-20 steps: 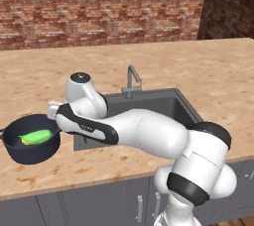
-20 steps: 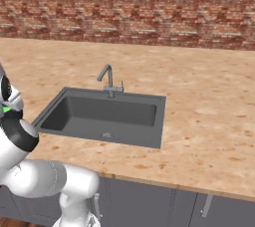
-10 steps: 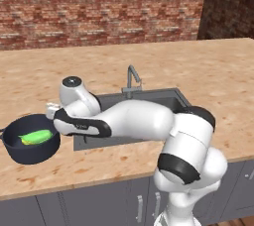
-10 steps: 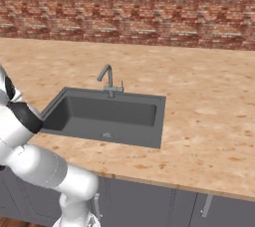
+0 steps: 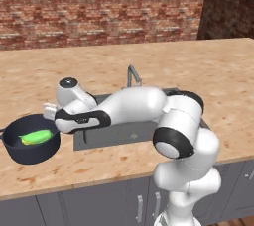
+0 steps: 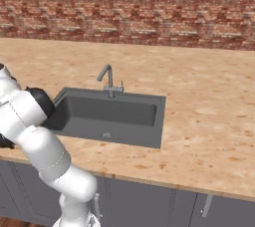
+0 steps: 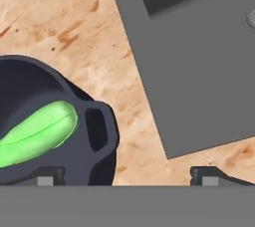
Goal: Dump the corn from the pot into the sink. Then turn on the water and wash the corn. Then turn off the water and put the corn back in the pot.
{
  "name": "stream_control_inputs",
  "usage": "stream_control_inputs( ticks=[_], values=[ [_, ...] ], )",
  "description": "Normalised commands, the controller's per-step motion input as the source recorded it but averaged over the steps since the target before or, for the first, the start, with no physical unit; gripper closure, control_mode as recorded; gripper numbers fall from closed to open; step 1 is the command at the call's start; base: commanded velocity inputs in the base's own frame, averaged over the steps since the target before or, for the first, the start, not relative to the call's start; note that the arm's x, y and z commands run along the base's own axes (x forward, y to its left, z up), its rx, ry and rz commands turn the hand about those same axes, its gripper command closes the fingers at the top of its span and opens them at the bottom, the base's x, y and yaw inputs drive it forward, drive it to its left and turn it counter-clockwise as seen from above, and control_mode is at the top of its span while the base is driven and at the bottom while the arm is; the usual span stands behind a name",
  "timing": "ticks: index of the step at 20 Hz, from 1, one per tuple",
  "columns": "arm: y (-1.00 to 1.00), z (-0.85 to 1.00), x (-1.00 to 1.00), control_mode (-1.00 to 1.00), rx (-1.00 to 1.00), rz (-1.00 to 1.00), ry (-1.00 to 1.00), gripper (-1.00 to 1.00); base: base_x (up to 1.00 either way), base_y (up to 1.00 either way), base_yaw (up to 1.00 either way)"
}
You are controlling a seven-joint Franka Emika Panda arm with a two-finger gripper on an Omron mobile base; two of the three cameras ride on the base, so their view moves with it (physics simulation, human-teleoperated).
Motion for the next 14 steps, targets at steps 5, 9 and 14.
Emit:
stream_control_inputs(
  ticks=[5,9,14],
  values=[
    [0.26,-0.15,0.14,-1.00,0.00,0.00,0.00,-1.00,0.00,0.00,0.00],
    [0.21,-0.15,0.15,-1.00,-0.01,0.00,0.00,-1.00,0.00,0.00,0.00],
    [0.18,-0.19,0.19,-1.00,-0.02,0.00,0.02,-1.00,0.00,0.00,0.00]
  ],
)
